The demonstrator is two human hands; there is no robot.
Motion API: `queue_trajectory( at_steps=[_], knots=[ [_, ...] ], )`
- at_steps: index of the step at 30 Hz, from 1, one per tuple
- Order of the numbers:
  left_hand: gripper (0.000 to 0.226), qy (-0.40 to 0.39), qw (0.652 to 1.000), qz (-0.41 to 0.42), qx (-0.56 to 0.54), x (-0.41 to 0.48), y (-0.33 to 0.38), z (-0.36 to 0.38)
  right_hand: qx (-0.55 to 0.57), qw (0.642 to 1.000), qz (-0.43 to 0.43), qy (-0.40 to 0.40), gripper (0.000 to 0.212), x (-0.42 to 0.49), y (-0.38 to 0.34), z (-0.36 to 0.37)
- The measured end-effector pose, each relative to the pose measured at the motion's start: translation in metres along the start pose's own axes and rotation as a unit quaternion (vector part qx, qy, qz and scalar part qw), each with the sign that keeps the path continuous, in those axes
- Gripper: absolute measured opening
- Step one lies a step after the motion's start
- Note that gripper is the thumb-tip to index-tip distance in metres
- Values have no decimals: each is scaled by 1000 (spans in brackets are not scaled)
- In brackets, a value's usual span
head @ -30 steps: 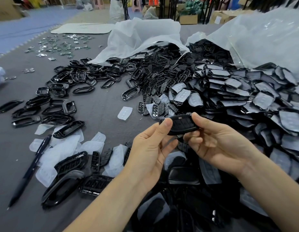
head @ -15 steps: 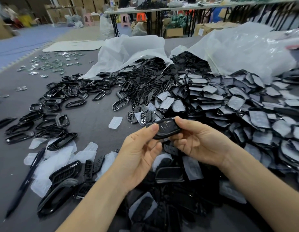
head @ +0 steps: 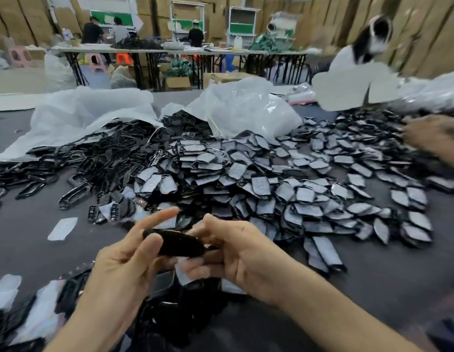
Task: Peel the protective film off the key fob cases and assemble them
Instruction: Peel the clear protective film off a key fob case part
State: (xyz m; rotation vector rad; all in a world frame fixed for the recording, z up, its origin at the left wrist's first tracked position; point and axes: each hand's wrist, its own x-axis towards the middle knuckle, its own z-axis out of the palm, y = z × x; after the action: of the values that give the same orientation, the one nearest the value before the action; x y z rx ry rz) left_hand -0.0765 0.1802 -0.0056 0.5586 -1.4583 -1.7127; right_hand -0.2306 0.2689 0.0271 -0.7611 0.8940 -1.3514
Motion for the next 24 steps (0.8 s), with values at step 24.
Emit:
queue_trajectory(
  at_steps=[24],
  knots=[
    [29,185,763,-9,620,33,-12,-109,-687,561,-136,440,19,-25,-46,-125]
  ],
)
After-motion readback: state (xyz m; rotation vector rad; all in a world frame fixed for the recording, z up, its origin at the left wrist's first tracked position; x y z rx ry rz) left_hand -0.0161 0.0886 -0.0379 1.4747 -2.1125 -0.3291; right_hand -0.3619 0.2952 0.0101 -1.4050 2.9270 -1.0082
